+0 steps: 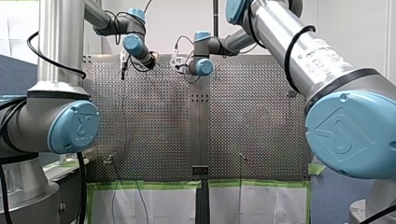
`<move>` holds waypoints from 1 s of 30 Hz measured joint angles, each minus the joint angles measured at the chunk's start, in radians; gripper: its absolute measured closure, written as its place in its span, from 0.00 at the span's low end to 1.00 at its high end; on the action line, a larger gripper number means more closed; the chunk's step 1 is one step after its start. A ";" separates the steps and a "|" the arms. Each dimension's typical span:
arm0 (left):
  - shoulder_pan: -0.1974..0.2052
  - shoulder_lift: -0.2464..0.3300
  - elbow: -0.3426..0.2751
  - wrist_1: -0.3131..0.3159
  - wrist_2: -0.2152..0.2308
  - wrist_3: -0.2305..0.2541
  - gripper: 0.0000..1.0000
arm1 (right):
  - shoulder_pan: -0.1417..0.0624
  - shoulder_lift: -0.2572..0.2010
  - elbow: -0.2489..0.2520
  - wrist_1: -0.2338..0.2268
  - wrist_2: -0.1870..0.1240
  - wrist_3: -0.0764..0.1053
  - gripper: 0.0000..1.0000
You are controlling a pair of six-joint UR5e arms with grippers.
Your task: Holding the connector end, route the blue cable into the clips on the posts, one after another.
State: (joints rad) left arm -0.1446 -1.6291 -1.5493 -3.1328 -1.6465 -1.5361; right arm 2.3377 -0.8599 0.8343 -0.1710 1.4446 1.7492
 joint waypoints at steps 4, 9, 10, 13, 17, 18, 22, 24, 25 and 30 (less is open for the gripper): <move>0.004 0.000 0.000 0.019 -0.008 -0.012 0.00 | -0.001 0.000 -0.001 0.001 -0.001 0.001 1.00; 0.008 -0.001 0.000 0.044 -0.013 -0.020 0.00 | -0.002 -0.001 -0.001 0.011 -0.001 -0.002 1.00; 0.009 0.000 0.000 0.051 -0.013 -0.022 0.00 | -0.003 -0.001 -0.001 0.012 -0.001 -0.003 1.00; 0.010 0.000 0.000 0.064 -0.012 -0.027 0.00 | -0.003 -0.001 -0.001 0.015 -0.001 -0.003 1.00; 0.010 0.000 0.000 0.069 -0.012 -0.025 0.00 | -0.003 -0.002 -0.001 0.016 -0.001 -0.002 1.00; 0.011 0.000 0.000 0.070 -0.013 -0.024 0.00 | -0.003 -0.002 -0.001 0.016 -0.001 -0.002 1.00; 0.011 0.000 0.000 0.071 -0.013 -0.018 0.00 | -0.004 -0.002 -0.001 0.016 -0.001 -0.001 1.00; 0.011 0.000 0.000 0.072 -0.014 -0.017 0.04 | -0.005 -0.002 -0.001 0.016 -0.001 0.000 1.00; 0.011 0.001 0.000 0.072 -0.015 -0.017 0.15 | -0.005 -0.002 -0.001 0.016 -0.001 0.000 1.00; 0.007 0.001 0.000 0.072 -0.040 -0.008 0.67 | -0.005 -0.002 -0.001 0.016 -0.001 0.002 1.00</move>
State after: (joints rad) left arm -0.1376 -1.6281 -1.5491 -3.0607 -1.6870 -1.5445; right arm 2.3327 -0.8614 0.8336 -0.1549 1.4436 1.7511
